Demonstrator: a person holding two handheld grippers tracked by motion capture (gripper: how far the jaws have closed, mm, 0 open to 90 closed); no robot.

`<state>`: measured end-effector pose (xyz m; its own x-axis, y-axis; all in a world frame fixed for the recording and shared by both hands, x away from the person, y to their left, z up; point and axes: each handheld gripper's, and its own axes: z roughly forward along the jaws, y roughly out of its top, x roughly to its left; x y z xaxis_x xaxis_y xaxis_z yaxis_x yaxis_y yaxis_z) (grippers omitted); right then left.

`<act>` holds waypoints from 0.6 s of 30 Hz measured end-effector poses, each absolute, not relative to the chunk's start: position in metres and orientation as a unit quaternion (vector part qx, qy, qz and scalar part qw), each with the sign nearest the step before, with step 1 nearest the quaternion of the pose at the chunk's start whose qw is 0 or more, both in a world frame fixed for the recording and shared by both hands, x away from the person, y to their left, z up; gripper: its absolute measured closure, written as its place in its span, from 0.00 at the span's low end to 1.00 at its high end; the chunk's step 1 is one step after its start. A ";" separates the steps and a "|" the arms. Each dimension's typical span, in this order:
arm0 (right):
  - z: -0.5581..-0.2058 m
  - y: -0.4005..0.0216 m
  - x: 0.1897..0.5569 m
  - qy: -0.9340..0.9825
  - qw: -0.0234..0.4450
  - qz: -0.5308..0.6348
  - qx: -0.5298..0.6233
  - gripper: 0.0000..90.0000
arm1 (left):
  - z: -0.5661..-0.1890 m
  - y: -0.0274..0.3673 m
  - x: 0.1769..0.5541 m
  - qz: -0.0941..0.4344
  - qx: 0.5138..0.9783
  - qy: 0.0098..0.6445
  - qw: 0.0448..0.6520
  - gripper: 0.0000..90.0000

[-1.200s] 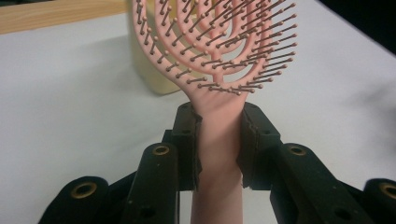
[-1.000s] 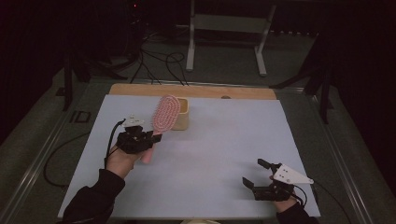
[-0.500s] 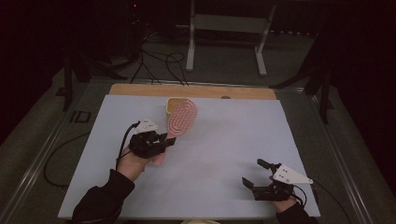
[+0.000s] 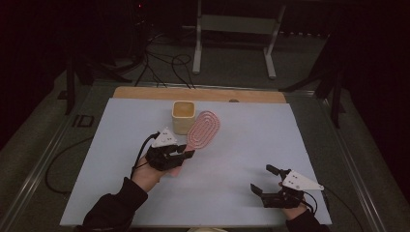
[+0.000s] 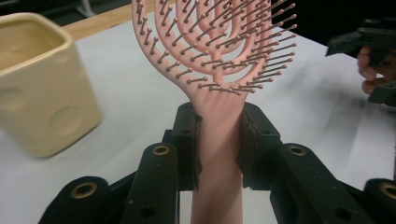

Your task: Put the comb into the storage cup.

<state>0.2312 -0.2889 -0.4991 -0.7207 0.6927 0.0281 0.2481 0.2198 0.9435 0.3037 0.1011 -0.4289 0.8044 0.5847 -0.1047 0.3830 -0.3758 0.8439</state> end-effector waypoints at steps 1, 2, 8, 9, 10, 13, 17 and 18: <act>-0.499 -0.289 0.231 0.753 0.206 0.541 0.312 0.10 | -0.430 0.099 0.302 0.107 0.822 0.289 0.479 0.80; -0.499 -0.289 0.231 0.753 0.205 0.542 0.312 0.10 | -0.431 0.098 0.301 0.110 0.823 0.284 0.480 0.80; -0.500 -0.288 0.232 0.754 0.203 0.541 0.312 0.10 | -0.438 0.091 0.296 0.110 0.827 0.266 0.483 0.80; -0.500 -0.288 0.232 0.754 0.203 0.541 0.312 0.10 | -0.440 0.091 0.296 0.109 0.827 0.262 0.486 0.80; -0.500 -0.288 0.232 0.754 0.203 0.542 0.312 0.10 | -0.441 0.091 0.296 0.108 0.826 0.262 0.487 0.80; -0.500 -0.288 0.232 0.755 0.203 0.541 0.310 0.10 | -0.445 0.093 0.294 0.114 0.822 0.260 0.493 0.80; -0.500 -0.288 0.232 0.755 0.203 0.541 0.311 0.10 | -0.450 0.095 0.292 0.114 0.816 0.259 0.504 0.79; -0.500 -0.288 0.232 0.755 0.203 0.540 0.311 0.10 | -0.452 0.095 0.290 0.118 0.815 0.260 0.504 0.79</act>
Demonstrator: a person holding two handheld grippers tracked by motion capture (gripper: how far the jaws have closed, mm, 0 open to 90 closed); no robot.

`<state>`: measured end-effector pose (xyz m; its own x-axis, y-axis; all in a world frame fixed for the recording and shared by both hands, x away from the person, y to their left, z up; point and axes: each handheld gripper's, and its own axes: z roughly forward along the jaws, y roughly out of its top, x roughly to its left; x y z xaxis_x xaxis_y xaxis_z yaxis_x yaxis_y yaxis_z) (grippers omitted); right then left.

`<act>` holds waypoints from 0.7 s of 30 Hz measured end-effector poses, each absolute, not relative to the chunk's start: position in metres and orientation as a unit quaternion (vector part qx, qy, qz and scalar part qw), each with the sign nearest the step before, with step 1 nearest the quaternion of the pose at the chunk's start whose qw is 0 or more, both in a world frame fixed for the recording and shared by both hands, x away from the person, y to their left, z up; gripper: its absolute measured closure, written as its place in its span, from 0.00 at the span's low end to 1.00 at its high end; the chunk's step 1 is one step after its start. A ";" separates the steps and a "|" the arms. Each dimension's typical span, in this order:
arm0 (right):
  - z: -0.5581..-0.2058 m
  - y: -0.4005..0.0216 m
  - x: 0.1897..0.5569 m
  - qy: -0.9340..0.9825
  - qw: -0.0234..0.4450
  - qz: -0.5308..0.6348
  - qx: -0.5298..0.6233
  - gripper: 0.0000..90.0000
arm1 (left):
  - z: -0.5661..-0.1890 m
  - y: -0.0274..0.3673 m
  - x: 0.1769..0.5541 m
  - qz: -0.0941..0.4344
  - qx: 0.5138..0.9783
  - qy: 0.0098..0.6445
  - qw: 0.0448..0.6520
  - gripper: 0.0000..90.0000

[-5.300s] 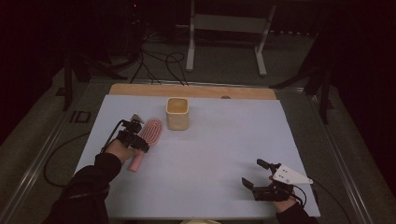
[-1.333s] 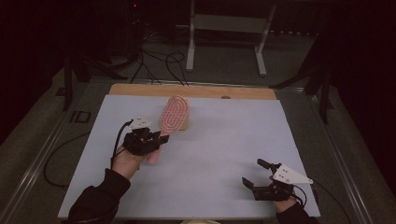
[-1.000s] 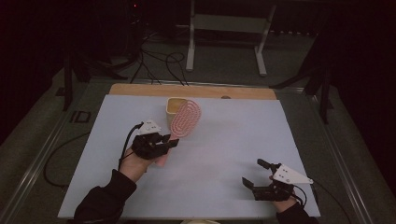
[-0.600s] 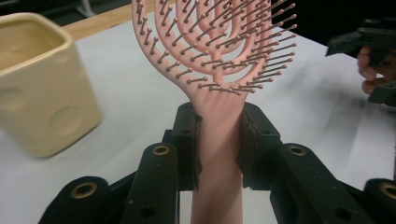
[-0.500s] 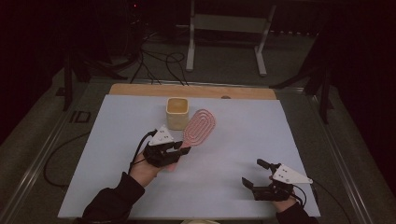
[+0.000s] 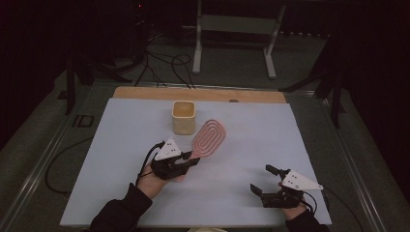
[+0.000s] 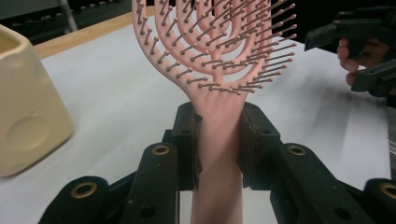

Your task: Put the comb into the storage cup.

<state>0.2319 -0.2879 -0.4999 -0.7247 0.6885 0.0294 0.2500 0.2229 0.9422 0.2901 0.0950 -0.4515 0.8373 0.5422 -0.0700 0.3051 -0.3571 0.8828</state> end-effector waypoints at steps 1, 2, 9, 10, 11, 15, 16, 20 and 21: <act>-0.500 -0.288 0.232 0.755 0.203 0.540 0.310 0.10 | -0.453 0.095 0.289 0.118 0.817 0.256 0.504 0.79; -0.500 -0.288 0.232 0.755 0.202 0.541 0.311 0.10 | -0.454 0.095 0.288 0.120 0.815 0.256 0.505 0.79; -0.500 -0.288 0.232 0.755 0.203 0.541 0.311 0.10 | -0.461 0.100 0.280 0.134 0.814 0.256 0.504 0.79; -0.500 -0.287 0.232 0.755 0.202 0.541 0.311 0.10 | -0.462 0.102 0.280 0.136 0.814 0.256 0.503 0.79; -0.500 -0.287 0.232 0.755 0.202 0.541 0.311 0.10 | -0.462 0.102 0.280 0.136 0.814 0.256 0.503 0.79; -0.499 -0.288 0.231 0.755 0.204 0.541 0.310 0.10 | -0.468 0.106 0.278 0.141 0.810 0.262 0.505 0.79; -0.499 -0.288 0.231 0.754 0.205 0.541 0.310 0.10 | -0.469 0.107 0.278 0.142 0.808 0.263 0.507 0.79; -0.497 -0.288 0.231 0.754 0.205 0.543 0.309 0.10 | -0.473 0.109 0.278 0.142 0.806 0.266 0.509 0.79; -0.497 -0.288 0.231 0.753 0.204 0.543 0.310 0.10 | -0.473 0.110 0.278 0.141 0.807 0.267 0.508 0.79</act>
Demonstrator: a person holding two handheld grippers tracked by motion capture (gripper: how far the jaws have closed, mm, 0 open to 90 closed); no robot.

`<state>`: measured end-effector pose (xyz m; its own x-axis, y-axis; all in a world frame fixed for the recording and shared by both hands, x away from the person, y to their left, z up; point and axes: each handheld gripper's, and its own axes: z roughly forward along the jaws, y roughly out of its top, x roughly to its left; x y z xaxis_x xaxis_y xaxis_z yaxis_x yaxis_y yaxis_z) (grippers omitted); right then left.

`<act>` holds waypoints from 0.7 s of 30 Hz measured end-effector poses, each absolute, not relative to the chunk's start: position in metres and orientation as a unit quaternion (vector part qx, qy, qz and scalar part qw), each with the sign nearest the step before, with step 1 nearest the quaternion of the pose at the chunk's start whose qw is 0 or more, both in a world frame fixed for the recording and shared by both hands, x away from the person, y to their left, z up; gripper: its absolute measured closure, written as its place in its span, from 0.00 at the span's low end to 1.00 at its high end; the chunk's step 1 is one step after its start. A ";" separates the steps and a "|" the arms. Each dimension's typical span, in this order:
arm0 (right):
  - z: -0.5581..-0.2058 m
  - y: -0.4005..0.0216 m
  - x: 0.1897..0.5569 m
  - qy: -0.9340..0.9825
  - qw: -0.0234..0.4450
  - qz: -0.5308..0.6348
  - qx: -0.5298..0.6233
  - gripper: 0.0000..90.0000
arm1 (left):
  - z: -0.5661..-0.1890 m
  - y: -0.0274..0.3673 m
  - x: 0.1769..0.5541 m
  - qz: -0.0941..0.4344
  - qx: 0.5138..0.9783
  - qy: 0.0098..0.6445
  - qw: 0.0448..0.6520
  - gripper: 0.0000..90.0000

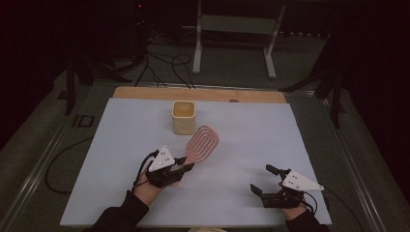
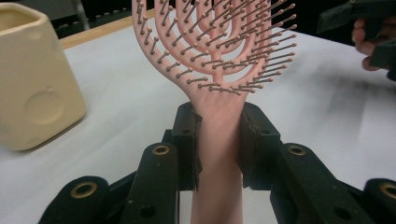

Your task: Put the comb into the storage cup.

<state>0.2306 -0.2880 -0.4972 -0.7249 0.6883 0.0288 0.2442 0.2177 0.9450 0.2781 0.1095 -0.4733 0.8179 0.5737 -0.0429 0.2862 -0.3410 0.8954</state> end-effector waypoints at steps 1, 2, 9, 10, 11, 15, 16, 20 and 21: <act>-0.497 -0.288 0.231 0.753 0.204 0.543 0.311 0.10 | -0.474 0.110 0.278 0.143 0.805 0.267 0.510 0.79; -0.497 -0.288 0.231 0.752 0.206 0.542 0.313 0.10 | -0.474 0.110 0.278 0.141 0.805 0.268 0.510 0.79; -0.484 -0.286 0.229 0.749 0.211 0.539 0.321 0.10 | -0.474 0.114 0.279 0.141 0.800 0.271 0.517 0.79; -0.481 -0.285 0.228 0.749 0.210 0.538 0.325 0.10 | -0.474 0.114 0.279 0.142 0.799 0.271 0.517 0.79; -0.480 -0.284 0.227 0.749 0.211 0.537 0.325 0.10 | -0.474 0.115 0.279 0.138 0.799 0.271 0.518 0.80; -0.470 -0.281 0.226 0.752 0.211 0.525 0.338 0.10 | -0.474 0.116 0.279 0.138 0.799 0.274 0.518 0.79; -0.468 -0.280 0.225 0.755 0.213 0.521 0.336 0.10 | -0.474 0.116 0.279 0.140 0.799 0.273 0.517 0.79; -0.461 -0.277 0.224 0.756 0.209 0.520 0.337 0.10 | -0.474 0.116 0.279 0.140 0.796 0.273 0.521 0.80; -0.458 -0.277 0.224 0.756 0.211 0.521 0.337 0.10 | -0.473 0.117 0.279 0.142 0.796 0.271 0.522 0.80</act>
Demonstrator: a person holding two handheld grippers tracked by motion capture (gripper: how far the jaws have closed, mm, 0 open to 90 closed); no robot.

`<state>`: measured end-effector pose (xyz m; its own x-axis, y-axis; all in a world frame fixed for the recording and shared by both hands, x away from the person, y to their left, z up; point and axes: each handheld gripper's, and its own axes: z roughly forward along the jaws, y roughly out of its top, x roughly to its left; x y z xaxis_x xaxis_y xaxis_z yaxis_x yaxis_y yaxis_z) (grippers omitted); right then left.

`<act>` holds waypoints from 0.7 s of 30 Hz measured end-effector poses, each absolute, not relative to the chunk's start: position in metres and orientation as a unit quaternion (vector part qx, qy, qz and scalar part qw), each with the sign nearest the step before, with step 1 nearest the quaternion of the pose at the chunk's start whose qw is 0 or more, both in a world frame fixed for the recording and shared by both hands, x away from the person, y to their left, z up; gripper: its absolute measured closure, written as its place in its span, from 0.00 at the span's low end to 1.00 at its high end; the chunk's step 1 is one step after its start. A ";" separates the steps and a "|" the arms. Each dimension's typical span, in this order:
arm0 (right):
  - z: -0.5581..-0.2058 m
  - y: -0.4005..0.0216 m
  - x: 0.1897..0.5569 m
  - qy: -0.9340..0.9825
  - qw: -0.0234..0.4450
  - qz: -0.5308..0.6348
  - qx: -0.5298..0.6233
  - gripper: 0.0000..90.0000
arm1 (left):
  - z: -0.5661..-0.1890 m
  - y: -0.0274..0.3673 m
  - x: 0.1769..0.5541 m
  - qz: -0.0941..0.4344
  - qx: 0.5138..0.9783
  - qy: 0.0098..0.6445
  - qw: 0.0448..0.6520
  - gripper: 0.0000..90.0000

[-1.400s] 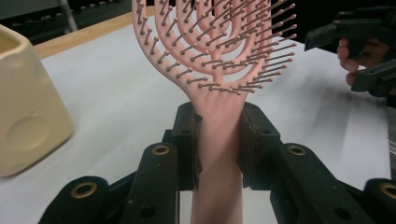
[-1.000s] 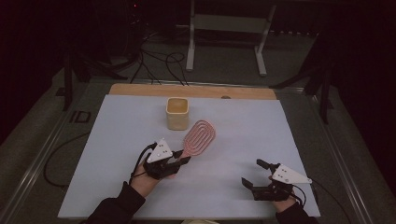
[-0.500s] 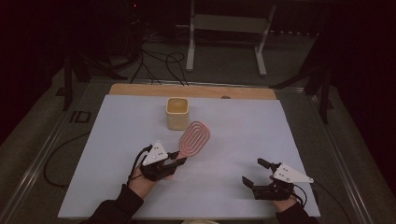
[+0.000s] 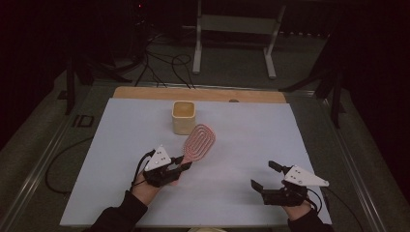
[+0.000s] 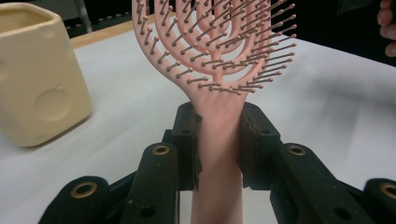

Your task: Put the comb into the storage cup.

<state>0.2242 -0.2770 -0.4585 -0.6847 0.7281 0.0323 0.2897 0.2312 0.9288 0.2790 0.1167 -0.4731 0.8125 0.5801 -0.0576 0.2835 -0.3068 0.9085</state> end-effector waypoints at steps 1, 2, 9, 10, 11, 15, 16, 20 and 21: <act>-0.453 -0.277 0.224 0.752 0.206 0.526 0.339 0.10 | -0.473 0.117 0.279 0.142 0.795 0.272 0.524 0.80; -0.450 -0.276 0.224 0.752 0.203 0.528 0.340 0.10 | -0.473 0.117 0.279 0.140 0.794 0.272 0.526 0.79; -0.429 -0.276 0.226 0.749 0.198 0.530 0.344 0.10 | -0.473 0.117 0.279 0.142 0.792 0.270 0.529 0.80; -0.427 -0.276 0.226 0.748 0.199 0.531 0.345 0.10 | -0.472 0.117 0.279 0.141 0.792 0.270 0.530 0.80; -0.424 -0.276 0.227 0.748 0.199 0.530 0.346 0.10 | -0.472 0.117 0.279 0.143 0.791 0.268 0.530 0.79; -0.412 -0.274 0.229 0.749 0.204 0.530 0.342 0.09 | -0.472 0.117 0.278 0.144 0.789 0.268 0.533 0.80; -0.409 -0.273 0.230 0.749 0.205 0.530 0.341 0.09 | -0.471 0.117 0.278 0.144 0.790 0.267 0.532 0.79; -0.399 -0.270 0.232 0.750 0.204 0.531 0.338 0.09 | -0.472 0.116 0.277 0.146 0.790 0.268 0.532 0.79; -0.397 -0.269 0.233 0.750 0.203 0.530 0.338 0.09 | -0.472 0.116 0.277 0.144 0.791 0.266 0.532 0.80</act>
